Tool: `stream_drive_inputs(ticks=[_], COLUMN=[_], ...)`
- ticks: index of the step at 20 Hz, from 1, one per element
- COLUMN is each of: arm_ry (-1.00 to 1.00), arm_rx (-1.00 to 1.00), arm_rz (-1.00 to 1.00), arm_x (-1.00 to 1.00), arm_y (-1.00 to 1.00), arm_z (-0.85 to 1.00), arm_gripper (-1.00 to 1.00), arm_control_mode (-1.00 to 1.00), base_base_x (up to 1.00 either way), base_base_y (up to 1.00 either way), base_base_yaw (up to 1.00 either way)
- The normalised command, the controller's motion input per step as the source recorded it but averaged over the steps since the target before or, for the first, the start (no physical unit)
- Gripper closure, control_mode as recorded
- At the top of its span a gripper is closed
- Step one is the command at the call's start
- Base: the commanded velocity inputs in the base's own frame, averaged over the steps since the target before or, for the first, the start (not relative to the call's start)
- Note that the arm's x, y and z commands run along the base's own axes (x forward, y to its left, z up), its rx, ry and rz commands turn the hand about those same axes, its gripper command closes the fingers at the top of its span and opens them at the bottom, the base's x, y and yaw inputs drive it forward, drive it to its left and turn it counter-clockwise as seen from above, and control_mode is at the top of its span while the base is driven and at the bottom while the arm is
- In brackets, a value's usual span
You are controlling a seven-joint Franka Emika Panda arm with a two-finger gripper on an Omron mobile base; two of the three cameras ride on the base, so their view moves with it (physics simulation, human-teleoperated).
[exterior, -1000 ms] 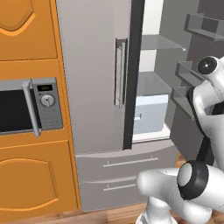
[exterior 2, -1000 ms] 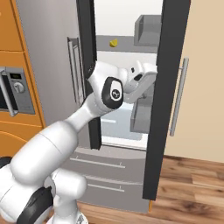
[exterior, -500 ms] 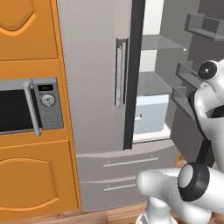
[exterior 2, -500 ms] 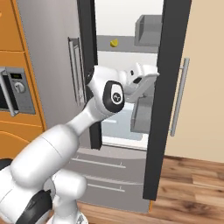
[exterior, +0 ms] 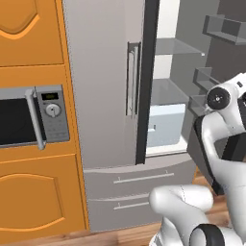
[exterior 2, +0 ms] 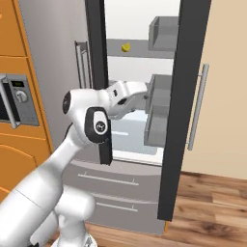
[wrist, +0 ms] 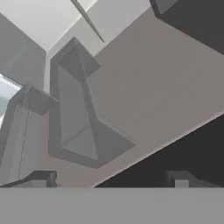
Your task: There is a bowl on the dining counter. Grab a lemon wedge from the fridge and place it in the bowl. Then get the liquor bottle and glass cup from the cabinet and place them next to the bowl.
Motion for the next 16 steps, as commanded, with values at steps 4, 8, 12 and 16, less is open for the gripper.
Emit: stream_drive_inputs(ticks=[4, 8, 12, 16], arm_ry=[-0.03, 0.00, 0.00, 0.09], arm_rx=[0.00, 0.08, 0.18, 0.30], arm_rz=[0.14, 0.19, 0.18, 0.11], arm_x=[-0.04, 0.01, 0.07, 0.30], arm_y=[1.00, 0.97, 0.88, 0.73], arm_z=[0.00, 0.00, 0.00, 0.00], arm_gripper=[-1.00, -1.00, -1.00, -1.00], arm_control_mode=[-1.00, -1.00, -1.00, -1.00], base_base_x=[0.00, 0.00, 0.00, 0.00], base_base_y=[0.00, 0.00, 0.00, 0.00], base_base_yaw=[0.00, 0.00, 0.00, 0.00])
